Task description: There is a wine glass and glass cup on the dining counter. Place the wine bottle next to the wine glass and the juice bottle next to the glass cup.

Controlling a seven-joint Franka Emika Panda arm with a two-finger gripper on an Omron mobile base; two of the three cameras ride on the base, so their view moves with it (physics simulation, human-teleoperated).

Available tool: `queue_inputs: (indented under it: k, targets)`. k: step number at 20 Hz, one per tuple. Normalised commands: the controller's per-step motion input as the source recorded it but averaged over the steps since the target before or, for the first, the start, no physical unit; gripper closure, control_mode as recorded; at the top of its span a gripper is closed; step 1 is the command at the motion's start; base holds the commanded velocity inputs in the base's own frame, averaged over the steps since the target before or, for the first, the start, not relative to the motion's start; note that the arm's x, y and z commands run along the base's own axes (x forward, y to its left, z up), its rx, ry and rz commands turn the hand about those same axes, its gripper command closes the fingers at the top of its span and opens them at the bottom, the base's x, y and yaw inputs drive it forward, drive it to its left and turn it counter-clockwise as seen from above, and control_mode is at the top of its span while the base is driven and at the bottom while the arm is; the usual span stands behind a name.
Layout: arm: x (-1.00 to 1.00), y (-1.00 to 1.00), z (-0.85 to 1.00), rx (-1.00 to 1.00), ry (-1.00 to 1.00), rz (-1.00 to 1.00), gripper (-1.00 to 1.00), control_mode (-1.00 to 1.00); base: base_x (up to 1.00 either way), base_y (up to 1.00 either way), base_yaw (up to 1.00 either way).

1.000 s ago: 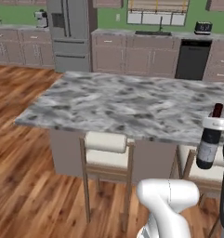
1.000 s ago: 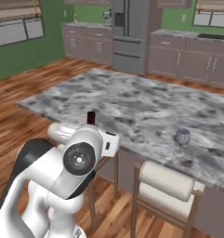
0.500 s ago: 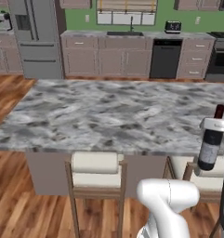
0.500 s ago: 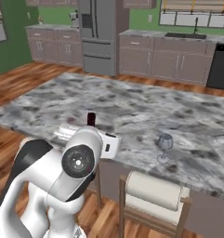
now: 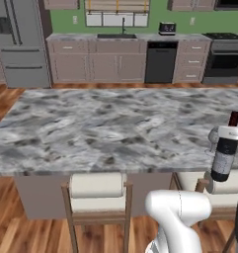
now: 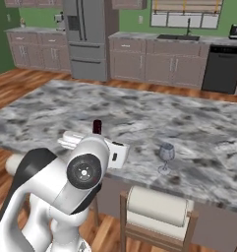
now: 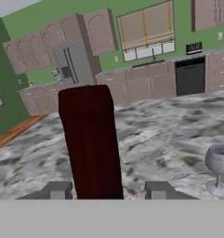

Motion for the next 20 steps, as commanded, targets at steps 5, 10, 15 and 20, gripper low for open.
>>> queue_inputs:
  k: [5,10,15,20]
  targets:
    - [0.0,0.0,0.0,0.0,0.0,0.0,1.0,1.0,0.61,0.09,-0.18]
    - [0.0,0.0,0.0,0.0,0.0,0.0,1.0,1.0,0.43,0.08,-0.13]
    - [0.0,0.0,0.0,0.0,0.0,0.0,1.0,1.0,0.05,0.0,0.0]
    - [0.0,0.0,0.0,0.0,0.0,0.0,1.0,1.0,0.0,0.0,0.0]
